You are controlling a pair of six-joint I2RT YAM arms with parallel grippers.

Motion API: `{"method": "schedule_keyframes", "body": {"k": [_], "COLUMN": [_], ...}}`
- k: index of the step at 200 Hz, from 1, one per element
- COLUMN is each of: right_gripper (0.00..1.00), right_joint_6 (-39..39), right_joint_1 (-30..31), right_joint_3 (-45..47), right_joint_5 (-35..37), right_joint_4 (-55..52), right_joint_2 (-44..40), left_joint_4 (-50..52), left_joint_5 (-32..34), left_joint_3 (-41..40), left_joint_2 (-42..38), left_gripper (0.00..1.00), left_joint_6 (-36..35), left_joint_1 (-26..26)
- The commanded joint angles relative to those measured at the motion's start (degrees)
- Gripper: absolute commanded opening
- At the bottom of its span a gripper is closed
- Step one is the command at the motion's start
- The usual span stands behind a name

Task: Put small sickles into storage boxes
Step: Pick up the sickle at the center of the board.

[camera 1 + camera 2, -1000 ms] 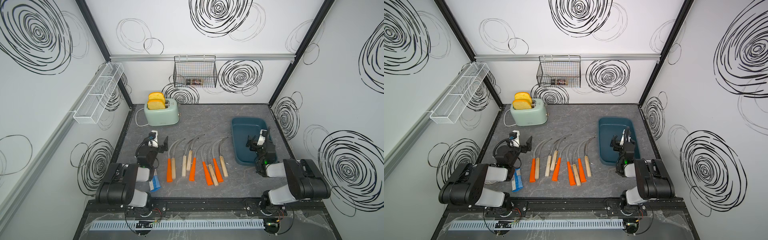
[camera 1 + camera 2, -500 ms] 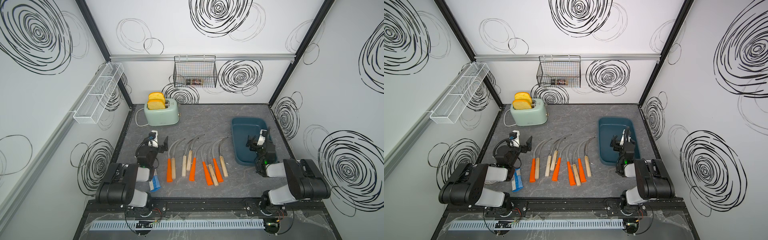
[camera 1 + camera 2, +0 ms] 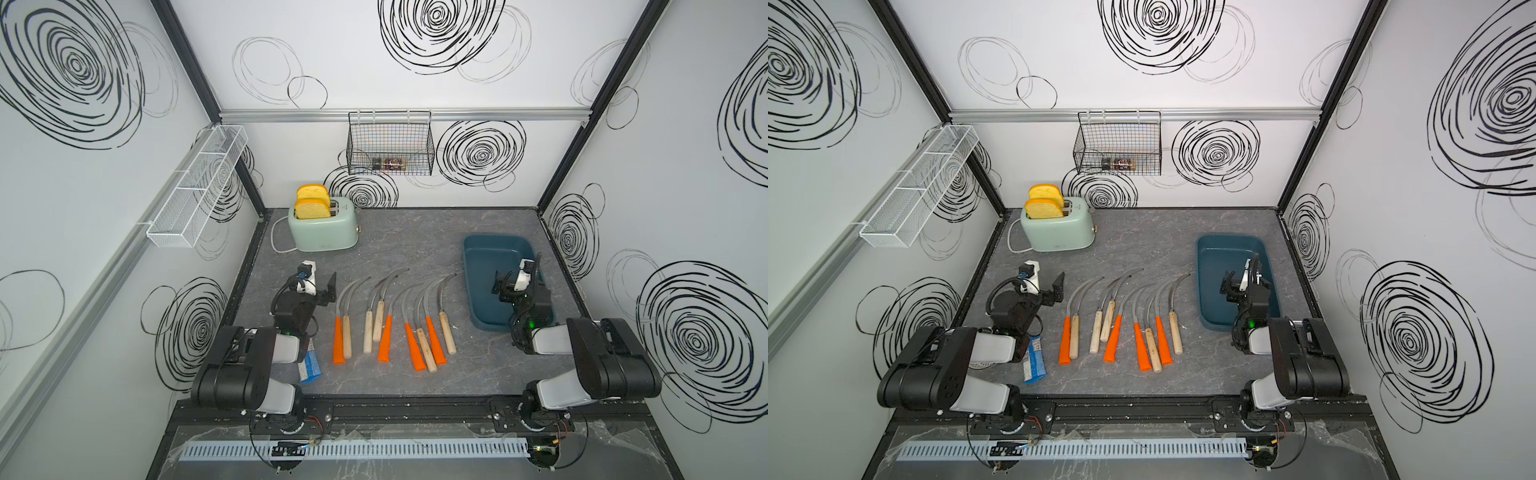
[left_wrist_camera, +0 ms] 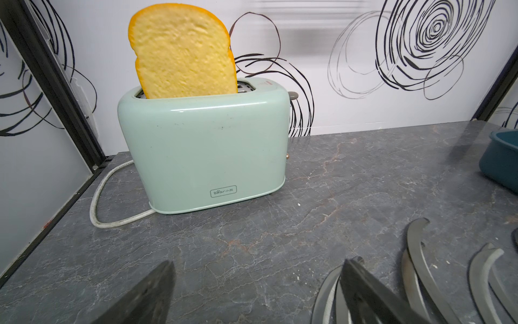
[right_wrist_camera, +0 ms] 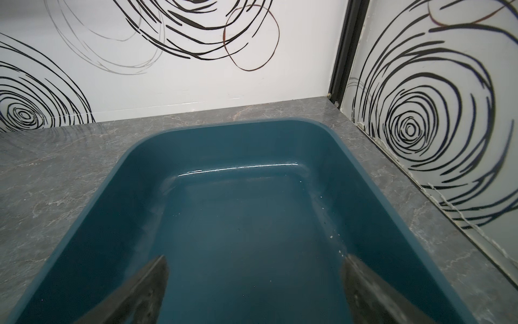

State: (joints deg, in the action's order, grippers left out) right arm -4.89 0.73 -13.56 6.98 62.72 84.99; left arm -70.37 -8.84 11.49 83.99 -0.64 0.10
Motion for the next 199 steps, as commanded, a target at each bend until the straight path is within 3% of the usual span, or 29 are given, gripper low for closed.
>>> {"method": "schedule_keyframes", "body": {"k": [1,23,50,117,142,157,199], "right_gripper": [0.98,0.98,0.98,1.0,0.88,0.8,0.78], "right_joint_6": [0.5,-1.7,-0.4,-2.7,-6.4,-7.7,-7.3], "right_joint_1": [-0.1,-0.1,0.3,1.6,4.9,7.1,19.5], "right_joint_3": [-0.9,-0.6,0.5,-12.5,-20.1,-25.2,-34.7], "right_joint_5": [-0.3,4.2,3.9,5.7,5.0,1.1,-0.9], "right_joint_4": [1.3,0.7,0.6,-31.4,-45.4,-53.6,-68.5], "right_joint_2": [-0.2,-1.7,-4.6,-17.8,-17.4,-15.8,-14.8], "left_joint_4": [-2.1,6.7,14.9,41.5,51.2,58.8,81.6], "left_joint_5": [0.2,-1.1,-0.8,1.4,0.0,0.0,3.9], "left_joint_3": [0.6,3.6,6.9,18.7,23.4,27.7,43.8], "left_joint_2": [-1.0,-4.8,-8.8,-15.0,-16.3,-16.3,-13.6], "left_gripper": [0.96,0.96,0.96,0.96,0.96,0.96,0.96], "left_joint_6": [-0.4,-1.2,-0.8,-1.1,-2.6,-3.6,-8.9], "left_joint_1": [-0.4,-0.6,-0.5,-0.4,-0.4,-0.4,-2.2]}}
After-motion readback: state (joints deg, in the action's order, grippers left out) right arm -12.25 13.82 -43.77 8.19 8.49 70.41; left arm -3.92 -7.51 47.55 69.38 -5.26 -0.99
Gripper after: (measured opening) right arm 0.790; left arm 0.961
